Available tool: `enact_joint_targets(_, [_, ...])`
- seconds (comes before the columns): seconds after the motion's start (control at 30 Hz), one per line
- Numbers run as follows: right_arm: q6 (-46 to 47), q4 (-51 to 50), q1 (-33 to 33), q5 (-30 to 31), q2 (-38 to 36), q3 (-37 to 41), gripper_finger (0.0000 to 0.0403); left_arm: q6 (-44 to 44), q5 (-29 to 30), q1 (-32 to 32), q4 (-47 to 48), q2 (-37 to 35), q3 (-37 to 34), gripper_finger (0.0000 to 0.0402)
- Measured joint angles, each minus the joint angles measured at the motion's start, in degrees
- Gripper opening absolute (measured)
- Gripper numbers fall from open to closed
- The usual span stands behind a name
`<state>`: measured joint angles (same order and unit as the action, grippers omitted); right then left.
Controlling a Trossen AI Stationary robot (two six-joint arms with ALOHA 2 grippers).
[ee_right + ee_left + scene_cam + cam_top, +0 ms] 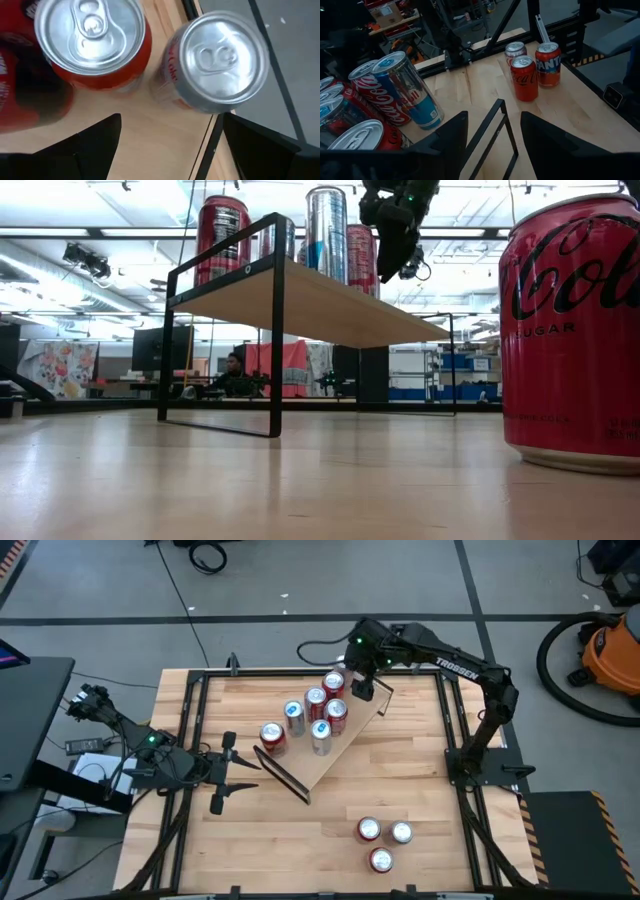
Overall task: Place canned beverage on shelf
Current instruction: Put the red and black soda can on the shelf aligned with the other red and black soda can
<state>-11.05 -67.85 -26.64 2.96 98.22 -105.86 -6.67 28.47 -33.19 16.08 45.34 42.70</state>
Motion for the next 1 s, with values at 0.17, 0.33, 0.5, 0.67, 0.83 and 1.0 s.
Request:
enact_joint_targets(0.17, [2.3,0.0,0.4,2.9,-2.4,3.4,0.0353,0.0,0.0,0.0,0.0,0.0,0.0,0.0192])
enact_joint_targets(0.33, [5.3,1.7,0.7,3.1,-6.8,9.3,0.0352,0.0,0.0,0.0,0.0,0.0,0.0,0.0192])
enact_joint_targets(0.5, [8.4,6.2,3.3,3.1,-12.6,18.1,0.0352,0.0,0.0,0.0,0.1,0.0,0.0,0.0192])
enact_joint_targets(0.67, [11.1,10.6,9.0,3.0,-18.2,26.6,0.0352,0.1,0.0,0.0,0.0,0.0,0.0,0.0192])
enact_joint_targets(0.83, [16.5,11.1,15.9,3.0,-20.6,31.6,0.0352,0.1,0.0,0.0,-1.8,0.0,0.0,0.0192])
enact_joint_targets(1.0, [22.9,12.0,24.7,1.5,-18.1,34.0,0.0352,0.0,0.0,0.0,-2.8,0.0,0.0,0.0192])
